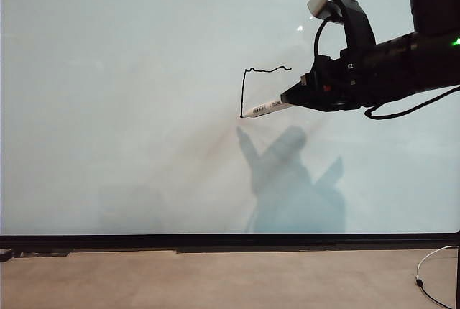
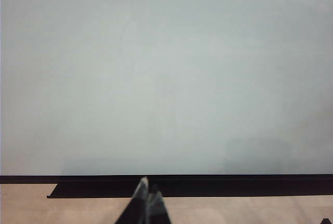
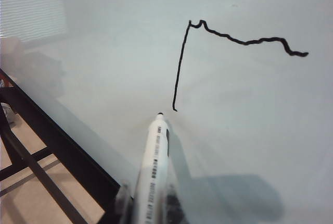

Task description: Pick up the pen on the shelf to the right of the whiteboard and draw a rectangle.

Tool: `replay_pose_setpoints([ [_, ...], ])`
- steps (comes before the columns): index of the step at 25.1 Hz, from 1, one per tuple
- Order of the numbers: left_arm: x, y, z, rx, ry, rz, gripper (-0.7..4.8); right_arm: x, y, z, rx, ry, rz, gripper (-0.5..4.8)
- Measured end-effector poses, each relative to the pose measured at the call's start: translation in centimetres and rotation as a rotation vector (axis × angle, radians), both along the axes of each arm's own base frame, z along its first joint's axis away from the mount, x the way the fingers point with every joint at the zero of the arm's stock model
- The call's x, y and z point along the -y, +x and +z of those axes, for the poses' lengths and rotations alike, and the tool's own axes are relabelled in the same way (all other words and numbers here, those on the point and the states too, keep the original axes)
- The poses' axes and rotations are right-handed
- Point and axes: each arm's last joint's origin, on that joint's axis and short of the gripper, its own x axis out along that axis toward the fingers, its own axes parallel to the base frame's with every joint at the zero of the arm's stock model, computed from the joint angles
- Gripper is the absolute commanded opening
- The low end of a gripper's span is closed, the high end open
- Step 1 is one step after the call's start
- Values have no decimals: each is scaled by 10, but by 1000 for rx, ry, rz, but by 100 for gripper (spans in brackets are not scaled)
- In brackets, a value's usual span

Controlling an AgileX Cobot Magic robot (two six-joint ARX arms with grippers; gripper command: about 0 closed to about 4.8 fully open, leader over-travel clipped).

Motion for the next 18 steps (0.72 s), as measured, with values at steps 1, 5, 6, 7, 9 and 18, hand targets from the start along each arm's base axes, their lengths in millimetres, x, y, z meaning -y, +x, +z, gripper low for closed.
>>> replay_pose_setpoints([
  [1, 0, 0, 0, 0, 0, 0, -4, 0, 0, 0, 4, 1, -1, -6],
  [5, 0, 0, 0, 0, 0, 0, -4, 0, 1, 0, 15, 5, -15, -6],
  [6, 0, 0, 0, 0, 0, 0, -5, 0, 1, 1, 15, 5, -17, -6],
  [7, 0, 0, 0, 0, 0, 0, -4, -1, 3, 3, 21, 6, -19, -6],
  [9, 0, 0, 0, 0, 0, 0, -4, -1, 4, 4, 27, 9, -21, -6],
  [18, 0, 0, 0, 0, 0, 0, -4, -3, 8, 1, 13, 3, -22, -6],
])
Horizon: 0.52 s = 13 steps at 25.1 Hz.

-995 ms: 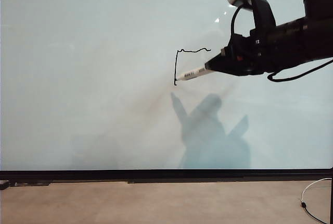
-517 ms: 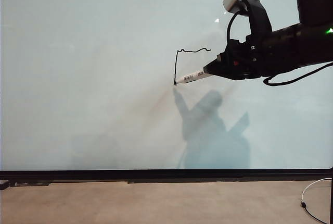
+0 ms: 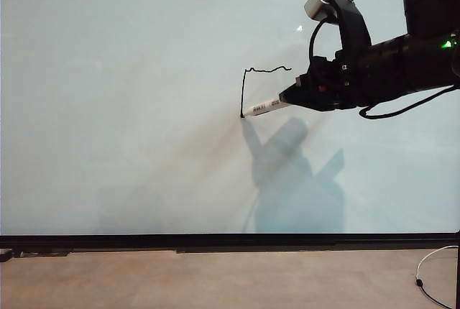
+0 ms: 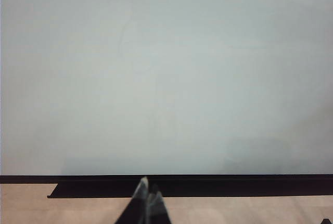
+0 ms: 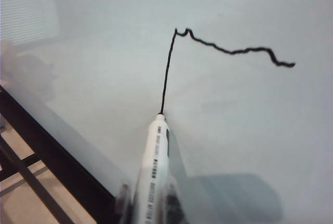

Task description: Pick up the pen on the shelf to the right of the whiteboard and draw a rectangle.

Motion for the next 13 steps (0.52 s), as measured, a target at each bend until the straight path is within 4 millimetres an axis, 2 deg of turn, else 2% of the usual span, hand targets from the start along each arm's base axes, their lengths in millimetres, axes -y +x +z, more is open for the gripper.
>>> replay_pose_setpoints([
  [13, 0, 0, 0, 0, 0, 0, -4, 0, 0, -1, 1, -11, -25, -6],
])
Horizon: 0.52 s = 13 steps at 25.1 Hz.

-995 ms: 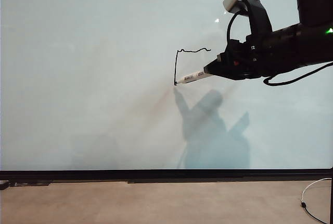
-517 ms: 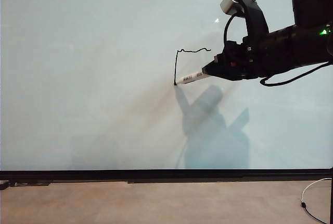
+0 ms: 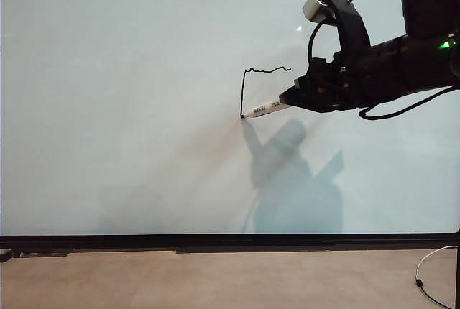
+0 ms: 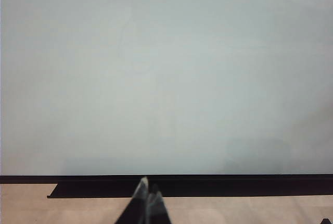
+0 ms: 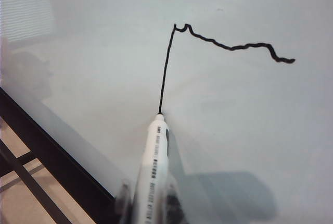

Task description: Pick up the pen on the shelf to the right of the whiteboard and draw a rectangle.

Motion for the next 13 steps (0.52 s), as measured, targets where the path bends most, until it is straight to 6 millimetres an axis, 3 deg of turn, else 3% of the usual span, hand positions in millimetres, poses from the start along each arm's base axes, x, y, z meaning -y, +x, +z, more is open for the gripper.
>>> replay_pose_setpoints([
  [13, 0, 0, 0, 0, 0, 0, -4, 1, 0, 0, 8, -11, -11, -6],
])
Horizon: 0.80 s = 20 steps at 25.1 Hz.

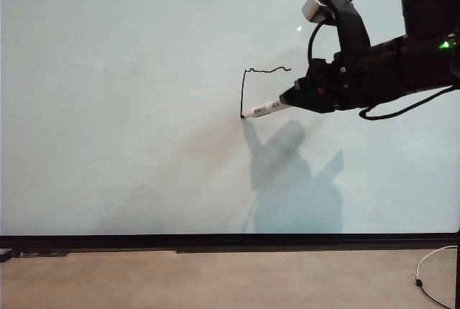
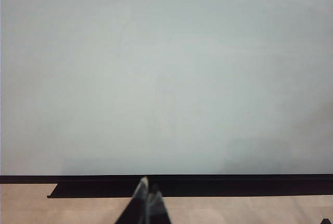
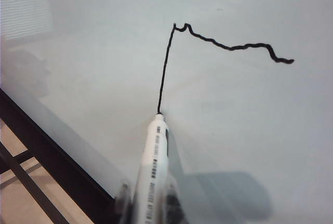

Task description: Pick up the pen on the shelf to the right of the whiteboard and draw a rectangle.

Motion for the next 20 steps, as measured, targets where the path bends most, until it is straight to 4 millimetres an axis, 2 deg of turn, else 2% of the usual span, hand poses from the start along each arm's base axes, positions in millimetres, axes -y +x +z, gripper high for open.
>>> replay_pose_setpoints([
  [20, 0, 0, 0, 0, 0, 0, -4, 27, -11, 2, 1, -2, -74, -6],
])
